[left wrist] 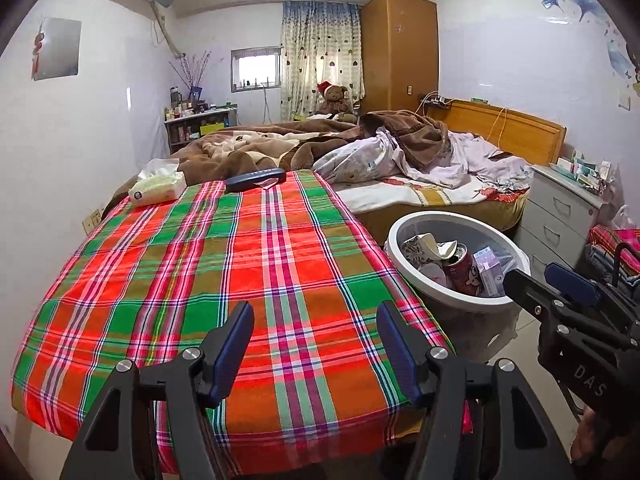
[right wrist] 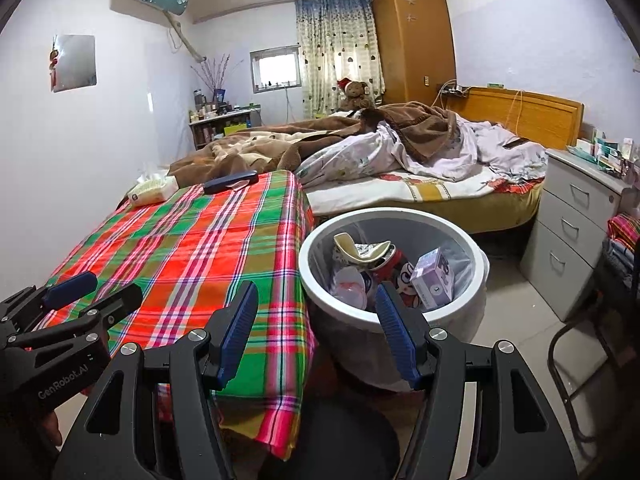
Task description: Collect trash
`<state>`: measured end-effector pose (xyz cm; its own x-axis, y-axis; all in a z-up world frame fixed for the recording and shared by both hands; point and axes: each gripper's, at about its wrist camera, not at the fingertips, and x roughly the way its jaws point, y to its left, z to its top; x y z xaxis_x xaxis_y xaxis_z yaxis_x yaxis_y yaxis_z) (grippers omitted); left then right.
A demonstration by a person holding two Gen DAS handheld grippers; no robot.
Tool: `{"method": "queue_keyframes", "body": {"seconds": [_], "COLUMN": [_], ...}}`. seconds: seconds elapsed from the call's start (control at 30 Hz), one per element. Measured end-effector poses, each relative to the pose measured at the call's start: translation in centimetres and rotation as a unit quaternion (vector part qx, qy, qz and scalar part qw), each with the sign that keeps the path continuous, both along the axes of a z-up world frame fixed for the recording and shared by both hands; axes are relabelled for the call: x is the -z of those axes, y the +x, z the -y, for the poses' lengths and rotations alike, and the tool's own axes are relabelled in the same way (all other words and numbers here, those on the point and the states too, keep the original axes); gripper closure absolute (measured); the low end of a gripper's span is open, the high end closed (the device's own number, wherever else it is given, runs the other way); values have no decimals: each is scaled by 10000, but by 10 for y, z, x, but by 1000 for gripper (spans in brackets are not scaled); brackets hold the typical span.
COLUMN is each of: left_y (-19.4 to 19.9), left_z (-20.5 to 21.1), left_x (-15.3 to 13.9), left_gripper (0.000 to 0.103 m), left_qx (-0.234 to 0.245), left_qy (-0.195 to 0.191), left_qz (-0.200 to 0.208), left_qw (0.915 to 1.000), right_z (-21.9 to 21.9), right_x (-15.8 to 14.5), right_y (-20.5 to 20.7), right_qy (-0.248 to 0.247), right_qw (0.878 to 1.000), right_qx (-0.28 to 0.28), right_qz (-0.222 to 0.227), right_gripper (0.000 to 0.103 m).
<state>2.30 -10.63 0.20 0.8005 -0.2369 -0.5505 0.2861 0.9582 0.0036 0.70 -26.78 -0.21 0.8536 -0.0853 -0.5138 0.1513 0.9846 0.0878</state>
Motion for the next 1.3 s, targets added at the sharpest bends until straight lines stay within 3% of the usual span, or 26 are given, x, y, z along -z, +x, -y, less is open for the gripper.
{"method": "queue_keyframes", "body": {"seconds": [1.3], "left_y": [-9], "left_z": [-7], "left_x": [-10], "left_gripper": [40], "left_qx": [-28], "left_qy": [-87], "left_qz": [87], "left_qw": [9999], "right_z": [-7], "right_x": [-5], "right_y": [-4], "right_qy": [-6], "right_qw": [10000], "right_qx": [-19], "right_qz": [56], "right_gripper": [41]}}
